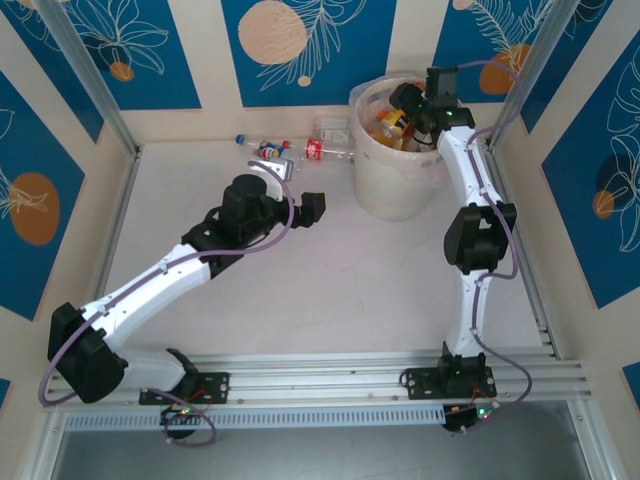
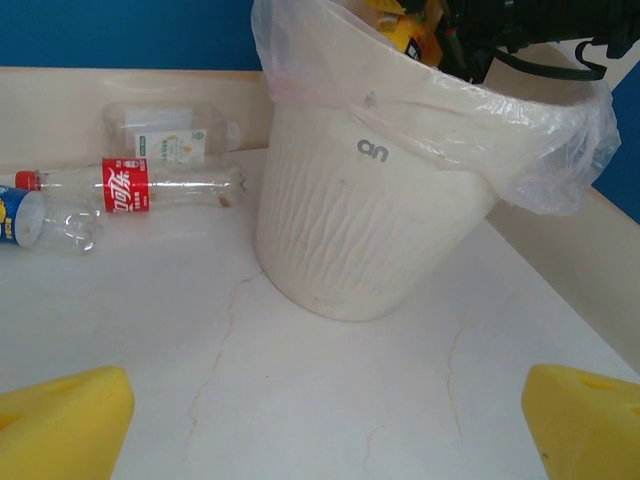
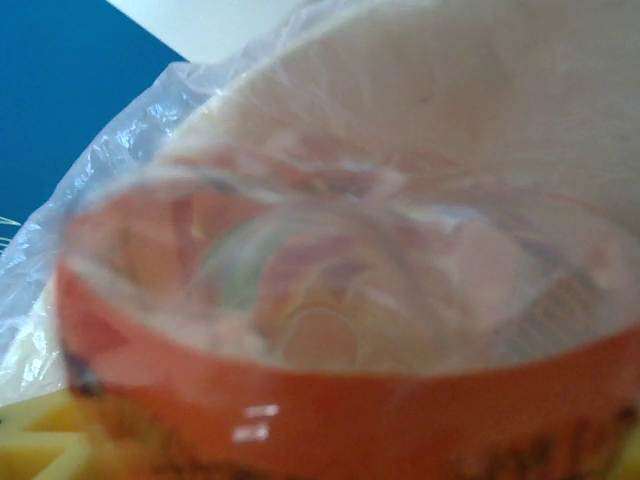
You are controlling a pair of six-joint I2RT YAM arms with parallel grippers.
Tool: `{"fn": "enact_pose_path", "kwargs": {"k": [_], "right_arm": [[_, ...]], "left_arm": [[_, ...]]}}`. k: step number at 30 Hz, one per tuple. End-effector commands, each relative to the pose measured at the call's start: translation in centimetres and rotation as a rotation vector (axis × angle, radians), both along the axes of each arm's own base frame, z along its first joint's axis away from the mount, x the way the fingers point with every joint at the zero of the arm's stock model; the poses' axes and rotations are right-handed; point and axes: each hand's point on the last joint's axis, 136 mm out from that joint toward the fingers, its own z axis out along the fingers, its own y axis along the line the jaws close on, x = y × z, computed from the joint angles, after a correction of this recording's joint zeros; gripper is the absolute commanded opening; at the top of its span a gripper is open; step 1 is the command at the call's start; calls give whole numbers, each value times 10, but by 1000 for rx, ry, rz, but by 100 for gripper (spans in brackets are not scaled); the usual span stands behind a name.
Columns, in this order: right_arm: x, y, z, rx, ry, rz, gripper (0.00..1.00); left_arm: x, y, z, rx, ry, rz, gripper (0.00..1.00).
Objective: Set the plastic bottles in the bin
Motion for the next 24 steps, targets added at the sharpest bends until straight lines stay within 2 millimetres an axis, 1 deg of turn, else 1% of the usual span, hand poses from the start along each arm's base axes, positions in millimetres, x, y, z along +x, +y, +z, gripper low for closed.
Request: {"fn": "enact_pose_path", "kwargs": {"k": [1, 4, 6, 11, 15, 18, 19, 24], "right_arm": [[-6, -9, 4, -16, 28, -31, 74], [-8, -13, 8, -30, 27, -34, 81], [-11, -15, 14, -38, 19, -32, 84], [-20, -22, 34, -86, -3, -49, 87], [-29, -32, 51, -151, -26, -72, 85], [-34, -36, 61, -197, -40, -73, 80], [-36, -37, 63, -211, -44, -74, 79], [-40, -34, 72, -272, -67, -44, 79]], "left_arm": [[0, 7, 2, 21, -17, 18, 100], [2, 10, 3, 25, -20, 36, 100], [4, 12, 2, 32, -17, 45, 100], [8, 16, -3, 47, 4, 71, 100], [8, 15, -4, 37, 9, 66, 100], [9, 15, -7, 37, 16, 68, 100], [10, 14, -8, 35, 18, 66, 100], [11, 11, -10, 26, 26, 58, 100]]}}
